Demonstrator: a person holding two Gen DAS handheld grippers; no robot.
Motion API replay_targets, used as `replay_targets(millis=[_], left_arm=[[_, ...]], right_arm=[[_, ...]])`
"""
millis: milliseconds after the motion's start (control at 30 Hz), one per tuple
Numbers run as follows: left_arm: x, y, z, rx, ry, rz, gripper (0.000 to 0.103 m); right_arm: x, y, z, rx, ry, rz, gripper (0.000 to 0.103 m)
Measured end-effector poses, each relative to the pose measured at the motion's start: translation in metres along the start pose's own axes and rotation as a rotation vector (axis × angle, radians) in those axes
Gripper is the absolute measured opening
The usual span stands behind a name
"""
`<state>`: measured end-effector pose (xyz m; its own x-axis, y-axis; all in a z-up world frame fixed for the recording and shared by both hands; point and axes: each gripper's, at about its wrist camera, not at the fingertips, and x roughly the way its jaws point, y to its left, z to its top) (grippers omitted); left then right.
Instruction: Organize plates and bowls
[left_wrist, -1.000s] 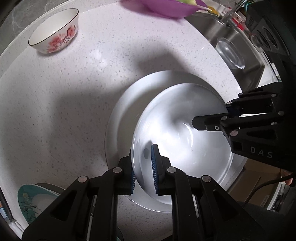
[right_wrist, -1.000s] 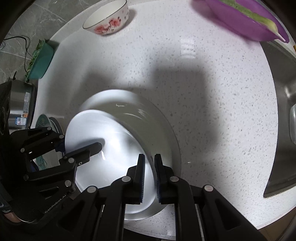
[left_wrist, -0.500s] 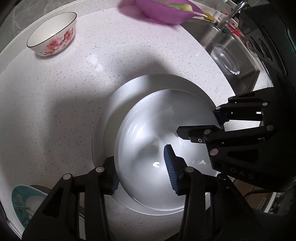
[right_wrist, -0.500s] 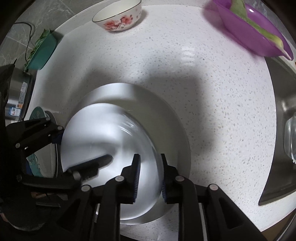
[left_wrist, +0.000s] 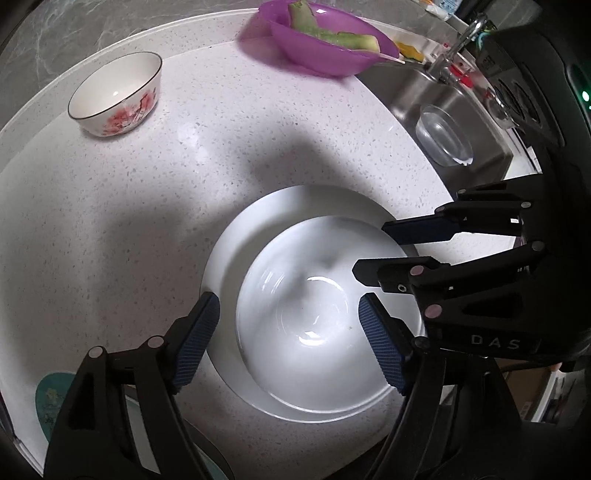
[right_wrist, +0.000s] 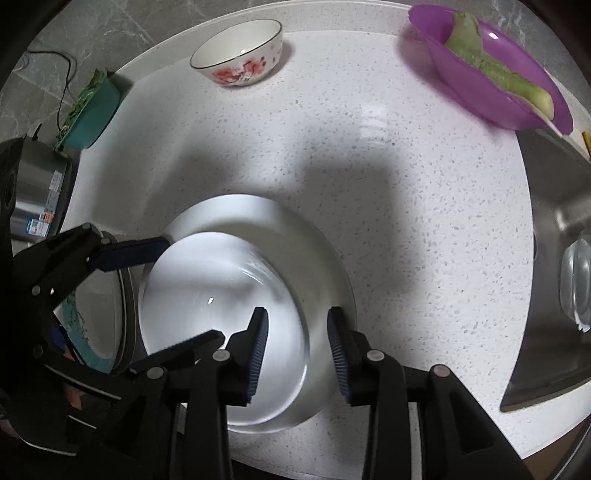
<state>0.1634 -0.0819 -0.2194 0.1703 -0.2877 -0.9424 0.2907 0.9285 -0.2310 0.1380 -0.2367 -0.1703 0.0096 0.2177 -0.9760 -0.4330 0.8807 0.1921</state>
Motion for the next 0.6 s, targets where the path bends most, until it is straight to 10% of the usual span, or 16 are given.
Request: replay_targets(millis=[233,600], left_arm=[[-0.04,0.024,0.012,-0.031,-0.043,-0.02,0.09],[-0.06,0.188,0.148,-0.219,-0.104,0.392,0.091]], right_arm=[[-0.042,-0.013,0.025,-0.015,-0.056,0.001,0.059],[-0.072,-0.002,0.205,-0.089,-0.156,-0.029,0.076]])
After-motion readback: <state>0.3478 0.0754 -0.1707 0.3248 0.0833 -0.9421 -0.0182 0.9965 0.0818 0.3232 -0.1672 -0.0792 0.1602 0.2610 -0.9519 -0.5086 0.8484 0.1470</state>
